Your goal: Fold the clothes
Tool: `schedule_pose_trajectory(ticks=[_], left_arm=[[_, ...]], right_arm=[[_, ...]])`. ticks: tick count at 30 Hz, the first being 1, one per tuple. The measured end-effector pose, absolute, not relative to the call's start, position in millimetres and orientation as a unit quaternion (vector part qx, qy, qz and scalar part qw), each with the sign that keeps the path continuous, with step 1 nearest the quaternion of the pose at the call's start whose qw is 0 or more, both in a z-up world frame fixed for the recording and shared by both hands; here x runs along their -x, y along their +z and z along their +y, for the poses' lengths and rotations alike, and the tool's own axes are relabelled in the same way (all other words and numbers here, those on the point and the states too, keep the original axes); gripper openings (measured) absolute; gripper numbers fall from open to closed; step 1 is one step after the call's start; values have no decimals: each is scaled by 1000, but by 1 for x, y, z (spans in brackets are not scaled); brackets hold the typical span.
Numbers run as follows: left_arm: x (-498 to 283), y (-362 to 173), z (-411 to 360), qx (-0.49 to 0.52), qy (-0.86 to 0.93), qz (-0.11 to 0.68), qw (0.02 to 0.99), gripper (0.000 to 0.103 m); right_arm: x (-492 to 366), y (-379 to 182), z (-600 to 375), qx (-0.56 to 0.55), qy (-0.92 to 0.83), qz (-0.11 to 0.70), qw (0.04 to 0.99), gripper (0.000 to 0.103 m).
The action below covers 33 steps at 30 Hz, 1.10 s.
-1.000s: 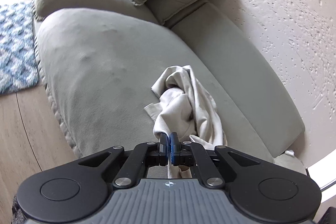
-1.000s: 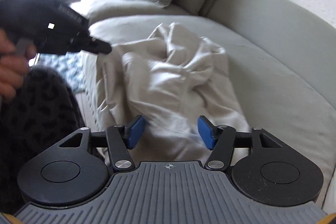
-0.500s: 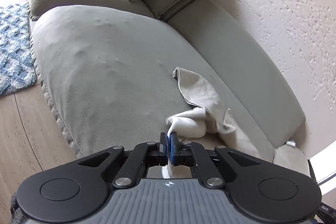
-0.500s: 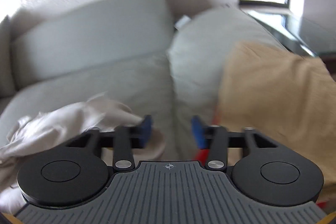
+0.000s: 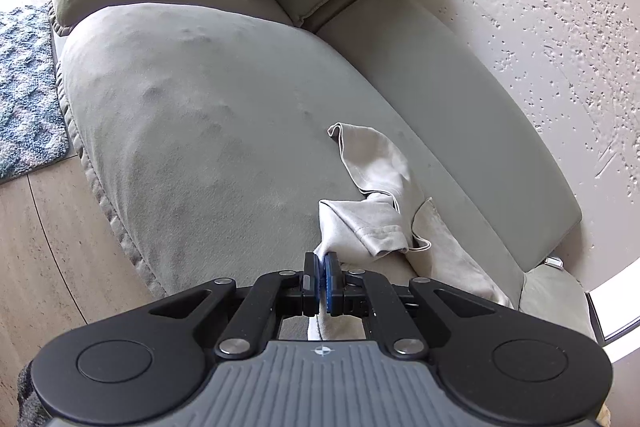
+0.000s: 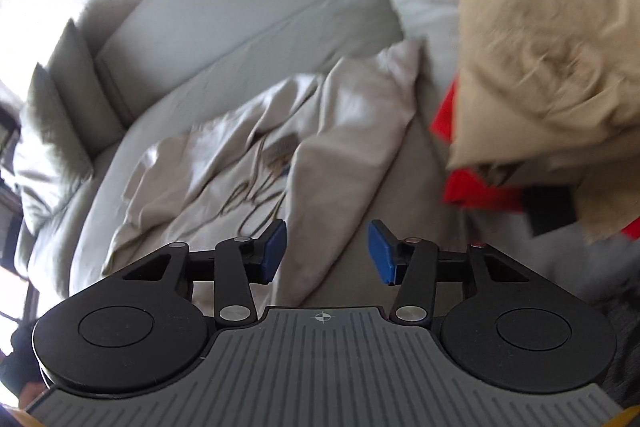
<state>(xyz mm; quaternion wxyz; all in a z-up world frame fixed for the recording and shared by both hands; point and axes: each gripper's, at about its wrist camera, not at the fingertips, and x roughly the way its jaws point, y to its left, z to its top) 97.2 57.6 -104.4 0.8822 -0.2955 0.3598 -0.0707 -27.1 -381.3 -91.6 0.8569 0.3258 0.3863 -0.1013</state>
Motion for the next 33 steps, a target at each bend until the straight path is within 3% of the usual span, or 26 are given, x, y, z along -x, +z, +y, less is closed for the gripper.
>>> schedule_pose_trajectory(ticks=[3,6,8,11,12,14,16,25,31,33], left_arm=[[-98,-104,56,294,-74,360,882,3],[-98,-104,55,292,-77,360,883,3],[-99,-105,56,295,-77,362,881,3],[-100,-107,59,303,-76,366,876,4],[-102,-107,59,305,-77,371,874,6],[-105,-108,60,309,-80,379,869,24],[-109,-108,57,301,-79,390,867,32],[-131,-117,43,273,-64,451,847,52],[-144,-126,40,287,-71,478,827,49],[-142,-125,40,282,-80,478,828,33]], right_arm=[[22,-100,-360,-345,-78,406,843,56],[16,-113,-347,-350,-84,438,823,52],[18,-123,-347,-368,-95,447,809,33],[27,-135,-361,-446,-84,428,782,22],[29,-141,-365,-475,-73,425,767,22],[32,-150,-367,-505,-62,419,752,22],[33,-154,-365,-511,-59,414,751,22],[34,-166,-366,-551,-51,391,735,22],[35,-175,-370,-582,-48,373,721,21],[36,-177,-370,-594,-48,366,715,21]])
